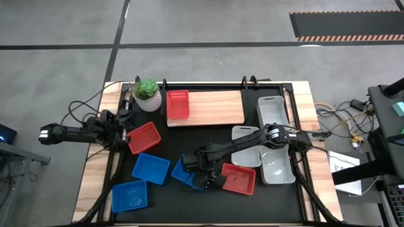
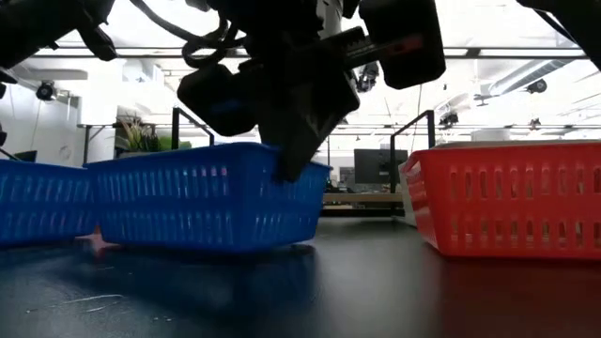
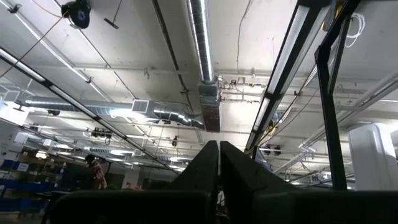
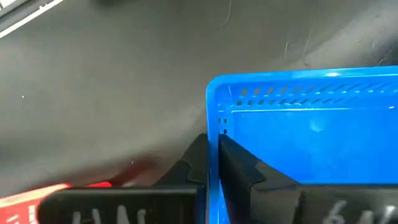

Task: Stack baskets on shelf by color
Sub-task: Put the top right blue basket on the shelf

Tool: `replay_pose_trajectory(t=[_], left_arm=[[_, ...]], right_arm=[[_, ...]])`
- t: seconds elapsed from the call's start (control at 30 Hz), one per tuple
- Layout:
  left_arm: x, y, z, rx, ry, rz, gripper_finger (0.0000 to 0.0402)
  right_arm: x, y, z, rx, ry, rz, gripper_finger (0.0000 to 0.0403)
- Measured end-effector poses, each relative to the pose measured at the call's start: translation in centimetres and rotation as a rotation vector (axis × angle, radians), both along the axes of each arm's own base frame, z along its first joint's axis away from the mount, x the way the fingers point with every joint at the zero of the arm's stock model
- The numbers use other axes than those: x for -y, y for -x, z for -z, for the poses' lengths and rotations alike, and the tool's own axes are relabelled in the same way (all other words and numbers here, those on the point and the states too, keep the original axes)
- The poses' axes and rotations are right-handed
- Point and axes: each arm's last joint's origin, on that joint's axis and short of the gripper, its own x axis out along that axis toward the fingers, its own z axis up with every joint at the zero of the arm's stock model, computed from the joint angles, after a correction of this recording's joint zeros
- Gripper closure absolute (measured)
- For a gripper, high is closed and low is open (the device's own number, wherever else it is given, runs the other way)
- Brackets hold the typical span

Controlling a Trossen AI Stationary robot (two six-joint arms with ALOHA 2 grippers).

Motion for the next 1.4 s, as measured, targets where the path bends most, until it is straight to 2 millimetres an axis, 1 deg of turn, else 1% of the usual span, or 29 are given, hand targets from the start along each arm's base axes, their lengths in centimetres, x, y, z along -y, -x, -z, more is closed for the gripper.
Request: replay_pose_trajectory(t=[0.1,0.23,0.4,0.53,0.7,0.77,0.83,0.87,0.97,1.1,1.2,1.27,1.4], left_arm=[[0.0,0.2,-0.1,0.013,0.000,-0.001,0.0402],[0.0,0.3,-0.1,0.021,0.000,0.000,0.0402],[0.0,0.3,-0.2,0.025,-0.001,-0.001,0.0402],[0.0,0.4,-0.2,0.030,-0.001,-0.001,0.0402],[0.0,0.4,-0.2,0.030,-0.001,-0.001,0.0402],[0.0,0.4,-0.2,0.030,-0.001,-0.001,0.0402],[0.0,0.4,-0.2,0.029,0.000,-0.001,0.0402],[0.0,0.4,-0.2,0.028,-0.001,-0.001,0.0402],[0.0,0.4,-0.2,0.026,-0.012,-0.012,0.0402],[0.0,0.4,-0.3,0.033,-0.014,-0.014,0.0402],[0.0,0.5,-0.3,0.036,-0.013,-0.014,0.0402],[0.0,0.5,-0.3,0.036,-0.013,-0.013,0.0402],[0.0,0.5,-0.3,0.034,-0.018,-0.018,0.0402]], right_arm=[[0.0,0.0,-0.7,0.004,-0.005,0.022,0.0389],[0.3,0.5,-2.6,0.023,0.054,0.094,0.0390],[1.0,2.2,-6.3,0.016,0.130,0.222,0.0391],[1.9,4.1,-10.2,0.060,0.217,0.350,0.0391],[3.7,6.4,-14.7,0.118,0.221,0.538,0.0391],[4.9,7.1,-16.2,0.158,0.244,0.651,0.0391],[6.5,7.4,-17.0,0.198,0.273,0.758,0.0391],[7.3,7.3,-17.0,0.207,0.285,0.795,0.0391],[10.2,6.8,-16.1,0.201,0.296,0.879,0.0391],[14.6,5.8,-14.0,0.213,0.280,1.018,0.0391],[17.5,5.8,-11.9,0.197,0.281,1.113,0.0391],[19.0,5.9,-10.6,0.184,0.284,1.154,0.0391],[21.0,6.1,-8.5,0.200,0.293,1.176,0.0391]])
